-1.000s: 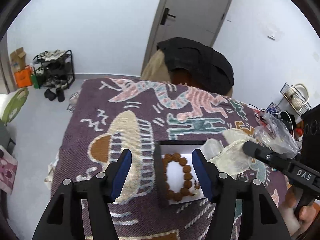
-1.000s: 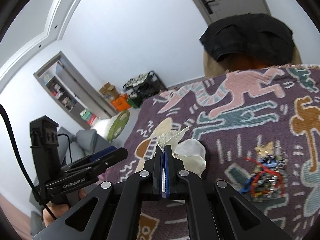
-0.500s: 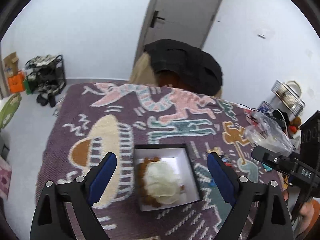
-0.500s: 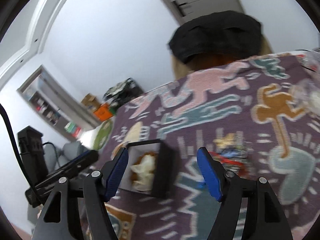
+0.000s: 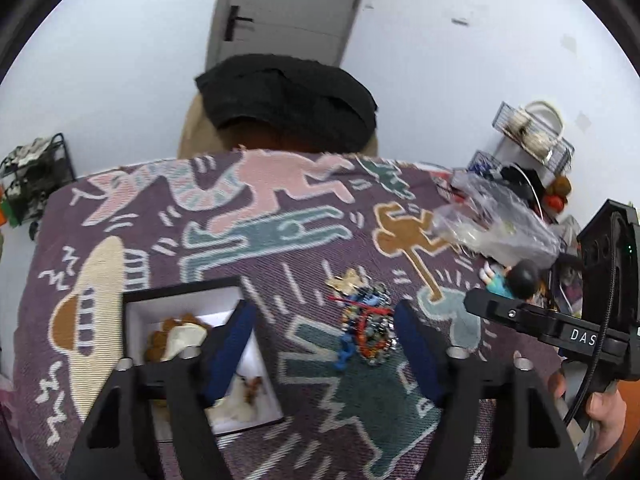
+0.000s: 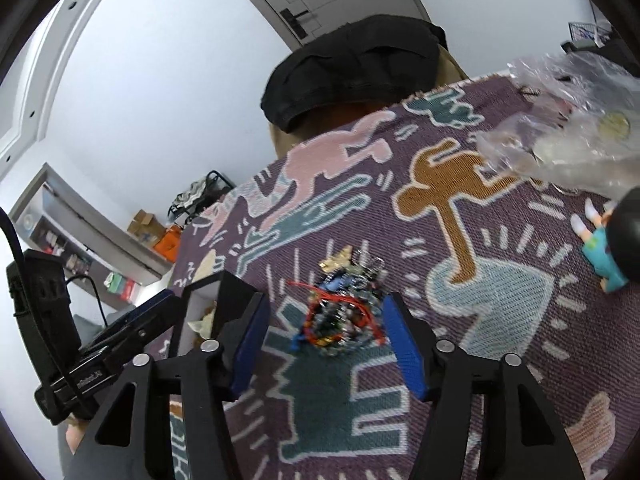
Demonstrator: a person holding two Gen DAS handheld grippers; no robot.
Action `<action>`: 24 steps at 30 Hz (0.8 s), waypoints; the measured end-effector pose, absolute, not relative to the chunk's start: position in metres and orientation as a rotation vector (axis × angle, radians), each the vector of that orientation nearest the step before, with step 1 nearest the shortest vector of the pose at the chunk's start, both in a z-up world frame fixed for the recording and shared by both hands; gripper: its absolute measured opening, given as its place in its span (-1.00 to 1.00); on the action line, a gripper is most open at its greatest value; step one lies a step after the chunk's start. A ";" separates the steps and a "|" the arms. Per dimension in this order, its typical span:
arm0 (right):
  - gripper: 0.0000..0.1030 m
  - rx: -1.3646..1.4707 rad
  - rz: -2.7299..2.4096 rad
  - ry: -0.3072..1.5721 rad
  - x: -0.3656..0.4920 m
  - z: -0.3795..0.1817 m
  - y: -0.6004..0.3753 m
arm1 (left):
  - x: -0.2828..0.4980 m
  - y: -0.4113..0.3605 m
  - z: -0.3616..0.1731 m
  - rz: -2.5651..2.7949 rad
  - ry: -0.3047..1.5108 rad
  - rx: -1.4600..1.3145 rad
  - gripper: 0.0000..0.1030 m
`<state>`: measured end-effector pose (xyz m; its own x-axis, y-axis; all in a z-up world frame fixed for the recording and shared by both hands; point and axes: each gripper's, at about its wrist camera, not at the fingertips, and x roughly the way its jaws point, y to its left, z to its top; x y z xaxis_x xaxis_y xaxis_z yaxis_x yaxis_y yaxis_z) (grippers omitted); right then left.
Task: Organize jewelry
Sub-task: 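Move the left tool to the jewelry pile and grasp the red-string charm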
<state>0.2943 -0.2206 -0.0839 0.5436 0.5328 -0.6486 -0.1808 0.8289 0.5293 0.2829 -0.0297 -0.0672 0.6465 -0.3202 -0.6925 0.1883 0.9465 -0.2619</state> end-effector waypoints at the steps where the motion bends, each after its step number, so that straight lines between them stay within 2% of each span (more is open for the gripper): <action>1: 0.16 0.433 0.435 0.904 0.293 -0.086 -0.224 | 0.284 -0.034 -0.069 -0.301 0.828 -0.169 0.22; 4: 0.12 0.438 0.424 0.906 0.291 -0.091 -0.232 | 0.289 -0.053 -0.078 -0.330 0.857 -0.137 0.11; 6: 0.02 0.445 0.419 0.910 0.290 -0.095 -0.239 | 0.294 -0.067 -0.086 -0.357 0.893 -0.123 -0.22; 8: -0.03 0.457 0.412 0.916 0.289 -0.100 -0.246 | 0.300 -0.074 -0.095 -0.382 0.939 -0.137 -0.40; 14: -0.07 0.478 0.393 0.924 0.285 -0.110 -0.263 | 0.316 -0.087 -0.118 -0.383 1.033 -0.162 -0.54; 22: -0.11 0.508 0.378 0.927 0.286 -0.119 -0.279 | 0.327 -0.090 -0.136 -0.342 1.082 -0.162 -0.55; 24: -0.11 0.514 0.376 0.928 0.286 -0.121 -0.282 | 0.330 -0.090 -0.142 -0.339 1.100 -0.167 -0.61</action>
